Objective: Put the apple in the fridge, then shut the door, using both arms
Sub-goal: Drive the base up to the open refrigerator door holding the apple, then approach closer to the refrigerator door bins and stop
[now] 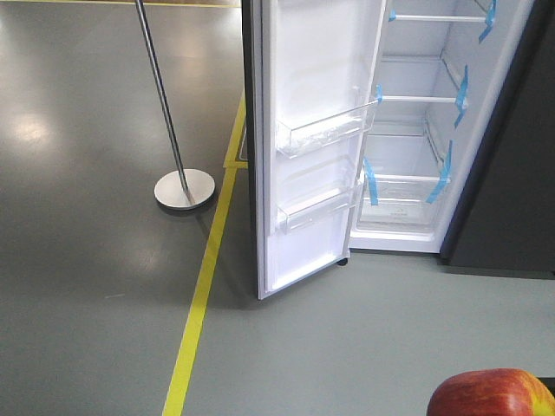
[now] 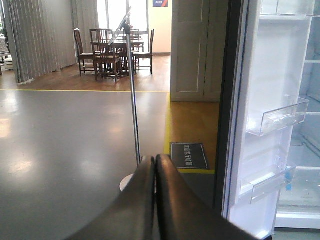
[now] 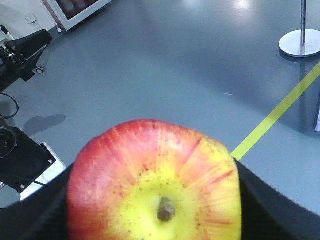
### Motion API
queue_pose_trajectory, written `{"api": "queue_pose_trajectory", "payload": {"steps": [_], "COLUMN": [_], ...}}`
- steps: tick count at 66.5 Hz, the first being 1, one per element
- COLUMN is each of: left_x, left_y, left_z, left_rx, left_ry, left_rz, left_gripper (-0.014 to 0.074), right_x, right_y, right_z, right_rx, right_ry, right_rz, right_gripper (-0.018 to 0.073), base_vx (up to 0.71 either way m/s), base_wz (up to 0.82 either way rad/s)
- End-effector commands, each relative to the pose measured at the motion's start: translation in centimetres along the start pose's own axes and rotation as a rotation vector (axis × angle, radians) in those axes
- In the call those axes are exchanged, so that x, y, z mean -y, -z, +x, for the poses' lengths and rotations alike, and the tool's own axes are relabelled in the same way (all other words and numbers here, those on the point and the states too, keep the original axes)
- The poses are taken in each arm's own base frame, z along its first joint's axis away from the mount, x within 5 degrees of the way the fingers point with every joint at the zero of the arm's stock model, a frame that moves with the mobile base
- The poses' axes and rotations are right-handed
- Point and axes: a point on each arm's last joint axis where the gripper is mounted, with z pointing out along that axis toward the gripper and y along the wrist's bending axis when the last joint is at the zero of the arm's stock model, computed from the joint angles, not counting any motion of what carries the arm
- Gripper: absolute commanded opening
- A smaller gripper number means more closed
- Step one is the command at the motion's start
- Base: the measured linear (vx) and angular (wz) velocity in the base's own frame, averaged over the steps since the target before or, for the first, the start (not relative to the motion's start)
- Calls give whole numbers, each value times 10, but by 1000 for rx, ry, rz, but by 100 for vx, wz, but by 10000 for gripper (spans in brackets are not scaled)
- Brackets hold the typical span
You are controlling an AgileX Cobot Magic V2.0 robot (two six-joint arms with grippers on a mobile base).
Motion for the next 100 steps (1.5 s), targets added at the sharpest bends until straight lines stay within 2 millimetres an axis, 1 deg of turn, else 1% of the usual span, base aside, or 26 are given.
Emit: {"api": "queue_pose_trajectory", "payload": {"steps": [1,100], "left_x": [1,1], "left_y": [1,1], "left_z": [-3,-3], "left_rx": [81,81], "left_ry": [6,6], "left_rz": [12,12], "left_gripper": [-6,-6], "right_x": [-3,-3], "right_y": [4,4], "right_z": [-13,-13], "right_rx": [88,88], "right_ry": [-6,-6], "right_rz": [-9,-9], "right_gripper": [331,331], "base_vx": [11,15], "base_wz": [-1,-2]}}
